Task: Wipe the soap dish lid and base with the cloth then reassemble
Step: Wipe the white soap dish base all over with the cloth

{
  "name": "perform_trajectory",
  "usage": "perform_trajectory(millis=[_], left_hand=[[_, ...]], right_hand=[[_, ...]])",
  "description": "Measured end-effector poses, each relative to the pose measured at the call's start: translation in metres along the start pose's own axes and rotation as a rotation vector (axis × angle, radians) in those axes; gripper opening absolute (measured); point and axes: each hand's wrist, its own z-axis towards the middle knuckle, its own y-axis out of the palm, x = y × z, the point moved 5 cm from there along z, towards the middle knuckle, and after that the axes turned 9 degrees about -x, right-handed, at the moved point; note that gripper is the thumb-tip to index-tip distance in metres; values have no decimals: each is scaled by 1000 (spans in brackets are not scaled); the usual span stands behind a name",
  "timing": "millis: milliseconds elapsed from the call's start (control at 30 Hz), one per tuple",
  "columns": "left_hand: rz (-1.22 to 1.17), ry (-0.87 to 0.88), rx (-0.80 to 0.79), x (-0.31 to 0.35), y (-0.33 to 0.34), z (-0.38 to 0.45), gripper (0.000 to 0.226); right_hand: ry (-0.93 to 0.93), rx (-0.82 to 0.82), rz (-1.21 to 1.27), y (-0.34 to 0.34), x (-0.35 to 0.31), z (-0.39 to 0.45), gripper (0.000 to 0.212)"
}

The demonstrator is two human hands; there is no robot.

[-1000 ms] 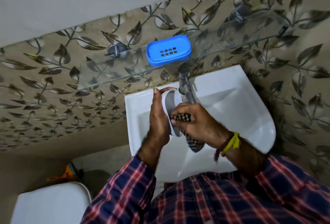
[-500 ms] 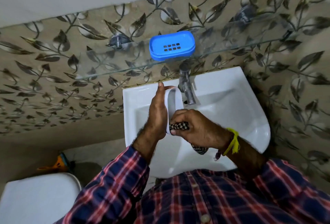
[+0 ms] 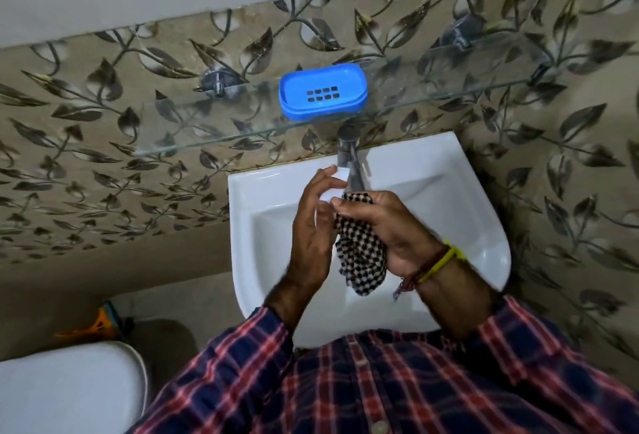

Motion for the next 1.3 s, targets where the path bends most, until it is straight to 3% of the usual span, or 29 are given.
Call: perform_trajectory(millis=[100,267,400,567,700,833,933,1000,1067,1133,1300], left_hand=[[-105,-42,34,10,0,5,60],[-189,-174,171,9,-14,4,63],[-258,-343,56,13,-6,2,61],[-240,-406,42,10,-18,11,55],[-273,-484,-37,7,-18,6,56],[-325,-548,-19,4,-30,12,53],[-379,-584,-151,13,-27,16,54],[-387,-553,-258,18,-26,13,58],[-221,-431,-347,17,-24,8,56],[-90,-326,-335,8,-17,2,57],[-433,-436,-197,7,5,-1,63]], right_hand=[[-55,-3,-24,2,3,5,10],[-243,-168,-481,3,-3,-2,16],[-320,-168,-687,1,-13,-4,13],[-448,-200,-1268,20,-6,-3,11],[-446,-157,-1379,22,-1,-7,14],[-403,-163,-1537,20,6,-11,21],[-557,7,-1503,16,-3,-16,16],[-601,98,-1308,10,-10,-14,13],[-564,149,-1033,4,-18,-10,9],[-466,131,-761,3,-17,-7,8],[-398,24,-617,2,-11,-2,10]])
